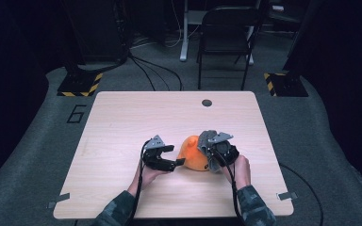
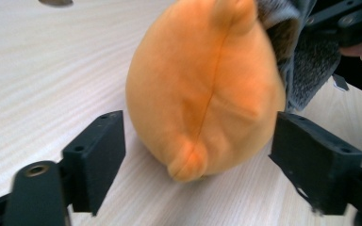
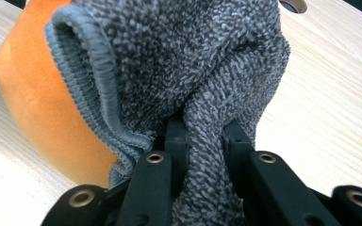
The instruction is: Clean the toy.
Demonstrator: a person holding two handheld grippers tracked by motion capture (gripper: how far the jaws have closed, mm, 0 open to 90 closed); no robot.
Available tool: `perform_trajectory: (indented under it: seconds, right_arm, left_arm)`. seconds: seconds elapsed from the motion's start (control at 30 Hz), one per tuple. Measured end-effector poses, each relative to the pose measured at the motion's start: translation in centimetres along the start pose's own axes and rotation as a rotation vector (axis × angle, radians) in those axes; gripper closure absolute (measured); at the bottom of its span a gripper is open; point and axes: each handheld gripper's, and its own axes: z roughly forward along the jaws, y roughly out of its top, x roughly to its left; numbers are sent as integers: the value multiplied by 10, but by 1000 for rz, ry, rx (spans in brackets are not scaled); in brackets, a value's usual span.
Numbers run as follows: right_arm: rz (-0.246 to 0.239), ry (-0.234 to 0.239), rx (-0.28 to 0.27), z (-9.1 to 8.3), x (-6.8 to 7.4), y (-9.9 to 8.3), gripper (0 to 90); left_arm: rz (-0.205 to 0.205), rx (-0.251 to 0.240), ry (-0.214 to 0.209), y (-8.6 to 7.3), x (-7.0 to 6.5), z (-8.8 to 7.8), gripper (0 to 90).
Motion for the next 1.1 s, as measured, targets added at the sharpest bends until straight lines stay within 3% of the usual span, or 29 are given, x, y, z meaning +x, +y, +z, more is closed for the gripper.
perform_trajectory:
  seconds: [0.13,0.47,0.6,0.67,0.7,0.8,0.83,0.87,0.9,0.97,1.0,1.03,1.1]
  right_arm:
    - [10,-4,0,0,1,0,776]
    - [1,-4,-3,1,0,-1,776]
    - [5,-13,-19,2,0,-1,776]
    - [10,-9,-15,2,0,-2,776]
    - [10,-10,-12,1,0,-2,776]
    - [19,-4,-18,-1,-1,-2,775]
    - [23,7,-31,-4,-4,-2,774]
    - [69,37,-69,-12,-16,-2,773]
    - [69,37,-69,-12,-16,-2,773]
    - [102,7,-82,-24,-30,-5,773]
    - [133,-43,-79,-33,-45,-11,773]
    - [133,-43,-79,-33,-45,-11,773]
    - [154,-93,-50,-36,-58,-20,772]
  left_arm:
    - [6,41,2,-7,5,5,180]
    - [-7,65,-20,-17,-1,27,207]
    - [13,60,-22,-19,-5,32,300]
    - [8,40,-18,-20,-4,33,397]
    - [6,29,-20,-21,-4,33,493]
    - [25,15,-6,-22,-4,32,570]
    - [21,13,-4,-22,-5,32,596]
    - [21,11,-8,-22,-4,32,633]
    - [28,10,-3,-22,-4,31,633]
    - [30,5,-6,-23,-3,31,655]
    - [37,5,-4,-23,-3,31,673]
    - [39,6,-7,-23,-3,31,673]
    - [58,4,-4,-22,-3,31,687]
